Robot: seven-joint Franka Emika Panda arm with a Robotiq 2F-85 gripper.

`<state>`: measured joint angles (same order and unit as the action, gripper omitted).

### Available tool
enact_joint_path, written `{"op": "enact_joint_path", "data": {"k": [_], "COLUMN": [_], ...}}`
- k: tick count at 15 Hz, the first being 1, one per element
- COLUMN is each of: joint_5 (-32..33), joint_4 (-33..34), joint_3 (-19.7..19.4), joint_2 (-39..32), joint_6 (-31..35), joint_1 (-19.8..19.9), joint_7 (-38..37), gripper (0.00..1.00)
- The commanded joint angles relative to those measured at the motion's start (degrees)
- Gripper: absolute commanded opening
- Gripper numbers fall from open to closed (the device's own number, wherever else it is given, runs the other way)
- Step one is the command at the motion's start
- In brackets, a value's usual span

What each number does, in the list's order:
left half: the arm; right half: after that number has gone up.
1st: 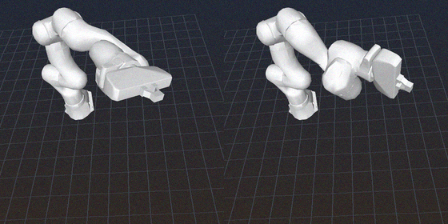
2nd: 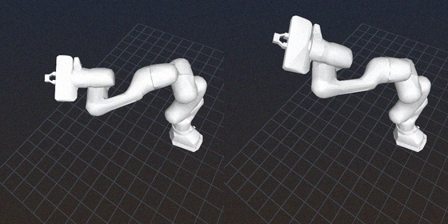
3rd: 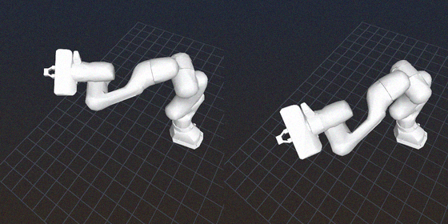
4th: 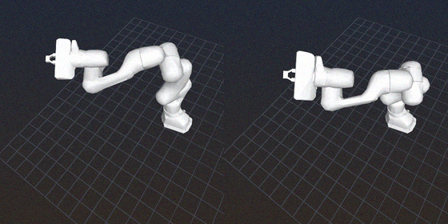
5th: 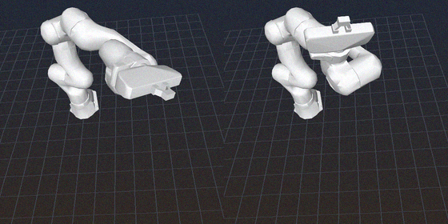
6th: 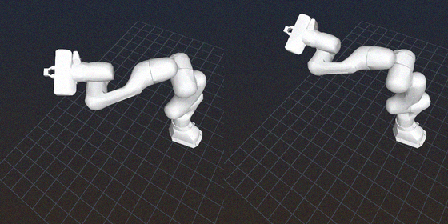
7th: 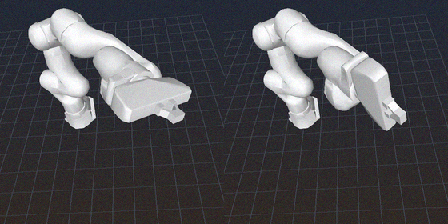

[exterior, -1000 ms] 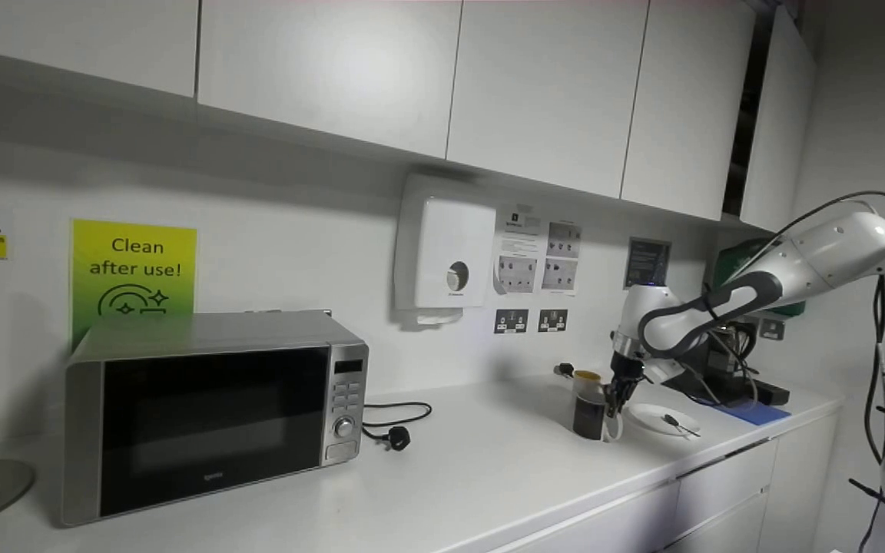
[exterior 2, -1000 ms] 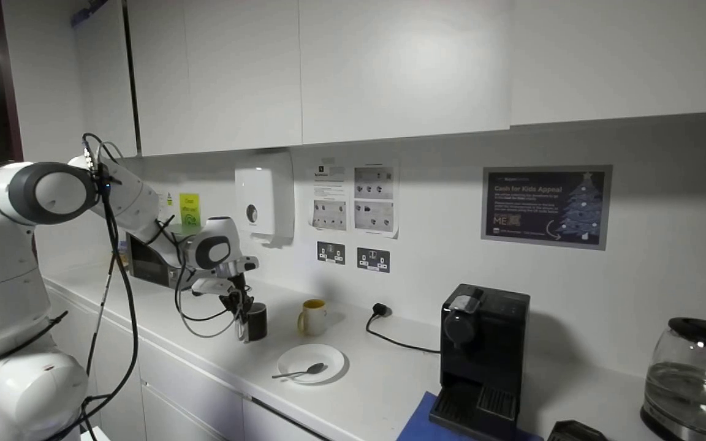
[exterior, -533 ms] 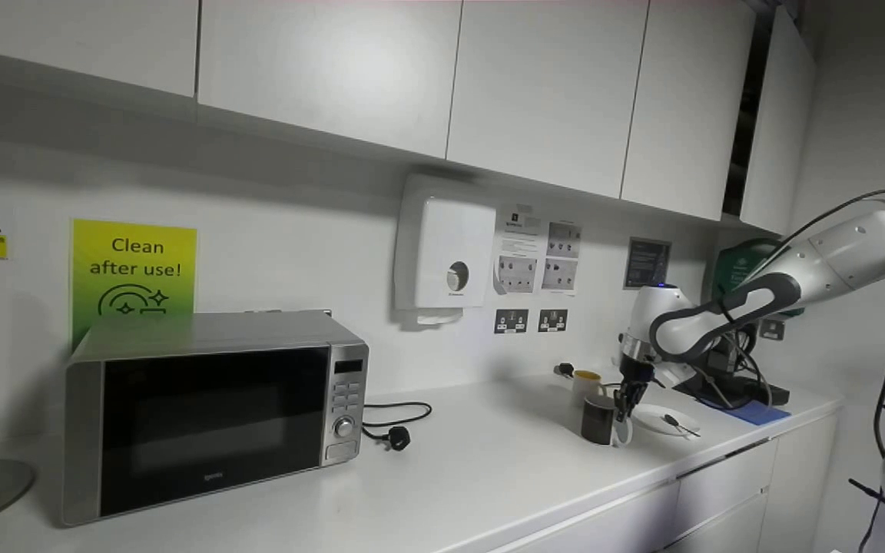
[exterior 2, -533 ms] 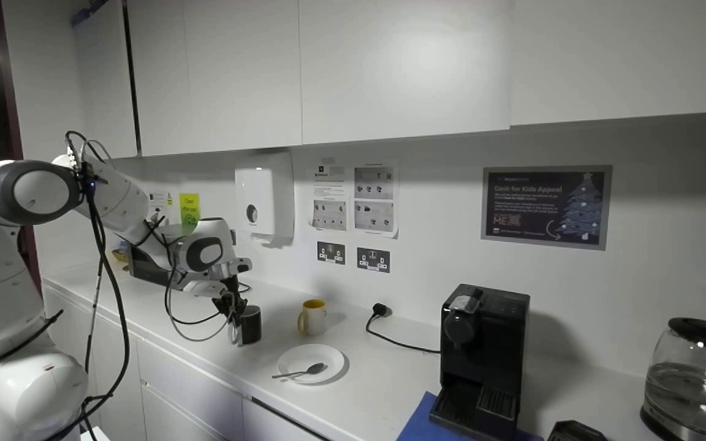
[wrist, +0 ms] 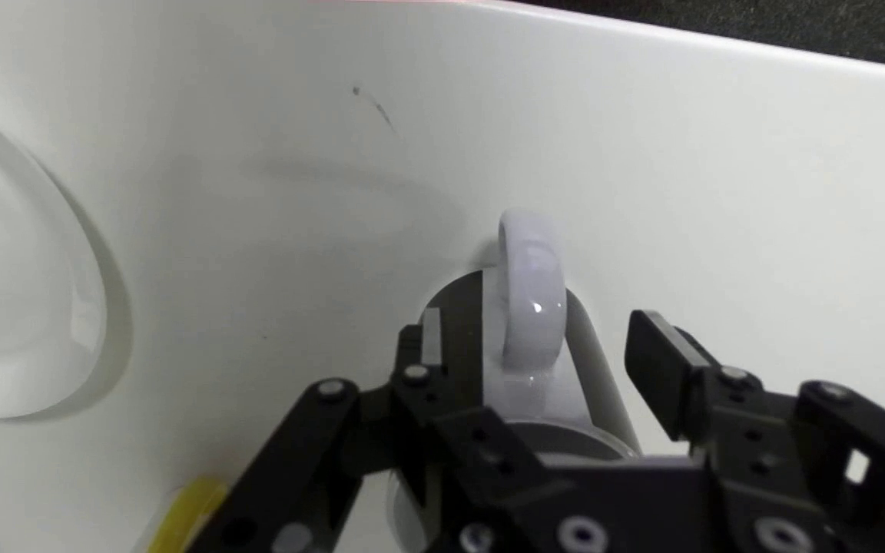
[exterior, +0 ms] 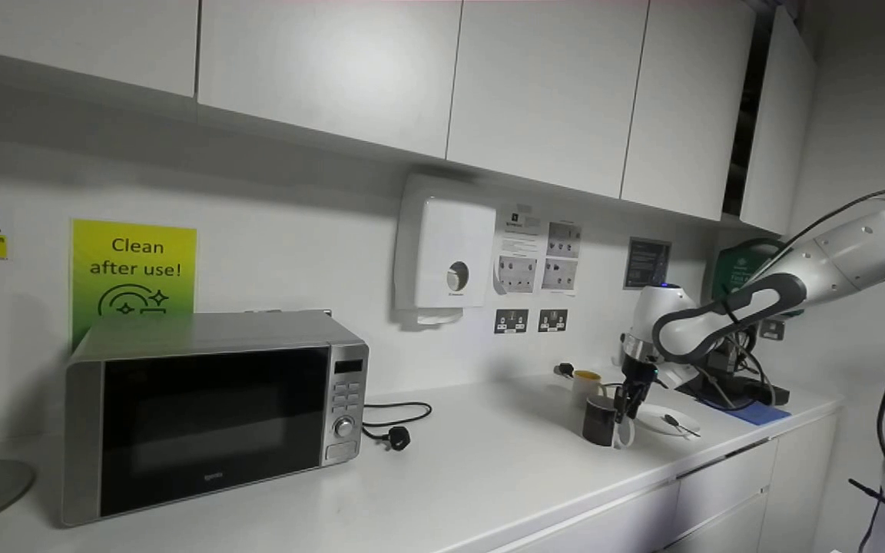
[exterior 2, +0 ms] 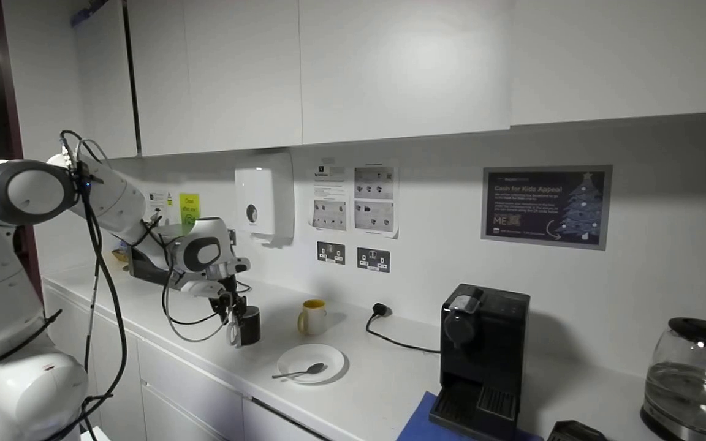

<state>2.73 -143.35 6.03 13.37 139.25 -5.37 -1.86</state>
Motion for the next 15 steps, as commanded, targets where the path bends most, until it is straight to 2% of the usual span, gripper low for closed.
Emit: {"op": "enact_joint_path", "data": {"k": [1, 5, 9, 15], "joint_5": [-1.6, -1.4, -0.4, 0.9], "joint_4": [-2.1, -3.1, -3.2, 1.5], "joint_3": [-0.7, -2.4, -6.9, -12.3], "joint_2": [4.1, 8.3, 11.0, 4.4], "joint_6": [-0.3, -1.3, -1.7, -0.7], "joint_1": [-0.2, 1.0, 3.0, 5.3], "joint_7": [0.8, 1.3, 6.6, 16.9], "gripper": [0.97, 1.0, 1.0, 1.0]}}
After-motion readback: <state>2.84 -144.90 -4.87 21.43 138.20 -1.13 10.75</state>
